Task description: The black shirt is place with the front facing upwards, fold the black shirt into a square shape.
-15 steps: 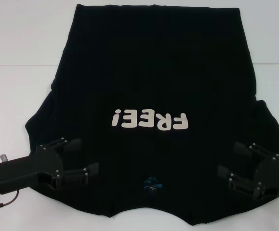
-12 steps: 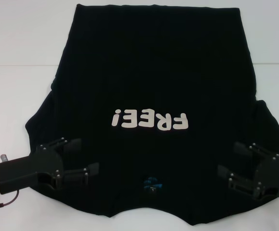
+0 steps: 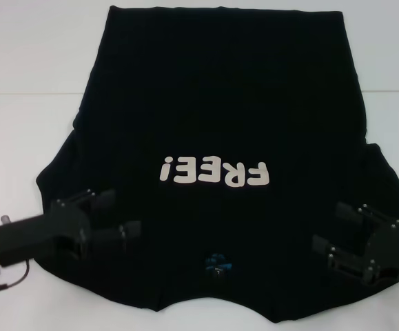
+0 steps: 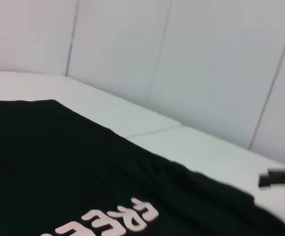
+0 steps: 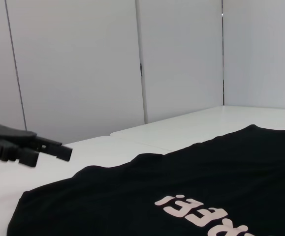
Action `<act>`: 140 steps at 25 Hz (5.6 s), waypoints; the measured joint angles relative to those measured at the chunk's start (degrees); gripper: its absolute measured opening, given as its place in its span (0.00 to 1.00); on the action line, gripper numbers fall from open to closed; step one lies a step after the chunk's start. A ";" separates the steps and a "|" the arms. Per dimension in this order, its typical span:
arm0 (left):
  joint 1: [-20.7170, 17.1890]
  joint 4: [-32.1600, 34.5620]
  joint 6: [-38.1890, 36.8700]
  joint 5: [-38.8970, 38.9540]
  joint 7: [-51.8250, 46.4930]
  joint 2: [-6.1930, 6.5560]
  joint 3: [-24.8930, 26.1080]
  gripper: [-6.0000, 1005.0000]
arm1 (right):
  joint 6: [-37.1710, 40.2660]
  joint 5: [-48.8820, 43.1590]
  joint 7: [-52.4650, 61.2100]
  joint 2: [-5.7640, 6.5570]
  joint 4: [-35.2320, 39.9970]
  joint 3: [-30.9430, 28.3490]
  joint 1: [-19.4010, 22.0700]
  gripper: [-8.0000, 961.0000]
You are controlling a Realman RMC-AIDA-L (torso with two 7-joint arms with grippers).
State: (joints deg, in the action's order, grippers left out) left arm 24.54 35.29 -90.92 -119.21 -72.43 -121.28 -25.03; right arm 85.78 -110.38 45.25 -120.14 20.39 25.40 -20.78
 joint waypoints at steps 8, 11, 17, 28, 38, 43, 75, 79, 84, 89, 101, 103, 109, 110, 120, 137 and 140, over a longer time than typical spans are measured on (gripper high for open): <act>6.36 -4.22 5.47 0.31 -34.31 5.22 -1.28 0.92 | 0.37 -0.03 0.45 0.06 0.00 0.01 0.24 0.85; 7.93 -5.32 7.40 -0.16 -42.51 7.36 -1.54 0.92 | 0.40 -0.07 0.52 0.07 -0.08 0.17 0.39 0.85; 8.24 -5.25 11.82 -0.95 -54.61 10.08 -1.43 0.92 | 0.44 -0.25 0.54 0.09 -0.61 0.09 0.56 0.85; 6.80 -7.96 23.97 -1.55 -57.87 10.48 -1.16 0.91 | 0.46 -0.39 0.54 0.09 -0.62 0.44 0.35 0.85; 6.65 -8.81 29.19 -2.59 -58.05 10.18 -1.39 0.91 | 0.73 -0.38 0.54 0.00 -0.62 0.44 0.58 0.84; 6.96 -9.26 30.27 -2.61 -57.92 9.97 -1.38 0.90 | 0.79 -0.36 0.54 0.00 -0.66 0.44 0.58 0.84; 7.64 -10.33 33.50 -2.58 -57.50 8.20 -1.34 0.89 | 0.79 -0.36 0.54 0.09 -1.14 0.44 0.27 0.83; 7.72 -10.33 32.37 -2.26 -57.49 8.00 -1.34 0.89 | 0.79 -0.36 0.54 0.03 -1.14 0.44 0.14 0.83; 7.72 -10.33 32.41 -2.20 -57.46 7.99 -1.34 0.88 | 0.79 -0.36 0.54 0.00 -1.14 0.44 0.12 0.83; 7.91 -10.16 32.10 -2.42 -57.00 7.94 -1.49 0.88 | 0.82 -0.36 0.54 -0.01 -1.17 0.44 0.12 0.83; 8.52 -8.33 35.46 -2.59 -56.80 6.80 -8.53 0.78 | 2.11 -0.36 0.61 0.09 -1.23 0.43 0.65 0.82; 8.50 -8.25 36.01 -2.61 -56.82 6.69 -9.02 0.71 | 2.35 -0.36 0.63 0.09 -1.23 0.39 0.74 0.82; 8.15 -7.36 36.83 -2.32 -56.55 6.42 -9.11 0.45 | 2.47 -0.36 0.63 0.09 -1.23 0.43 0.77 0.82; 8.10 -7.26 36.84 -2.27 -56.55 6.41 -8.97 0.40 | 2.49 -0.36 0.63 0.09 -1.23 0.44 0.79 0.82; 8.11 -7.07 37.06 -2.52 -56.56 6.41 -9.16 0.03 | 2.49 -0.33 0.63 0.08 -1.23 0.44 0.76 0.82; 7.82 -4.06 36.88 -2.35 -57.14 8.93 -8.28 0.03 | 2.97 0.00 0.63 0.08 -1.23 0.16 0.82 0.81; 7.95 -3.57 36.53 -2.36 -57.19 9.44 -8.28 0.03 | 2.98 0.00 0.63 0.08 -1.23 0.11 0.88 0.81</act>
State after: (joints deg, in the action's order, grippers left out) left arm 32.49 31.72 -54.39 -121.57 -129.62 -111.85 -33.31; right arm 88.76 -110.39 45.88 -120.06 19.16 25.51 -19.90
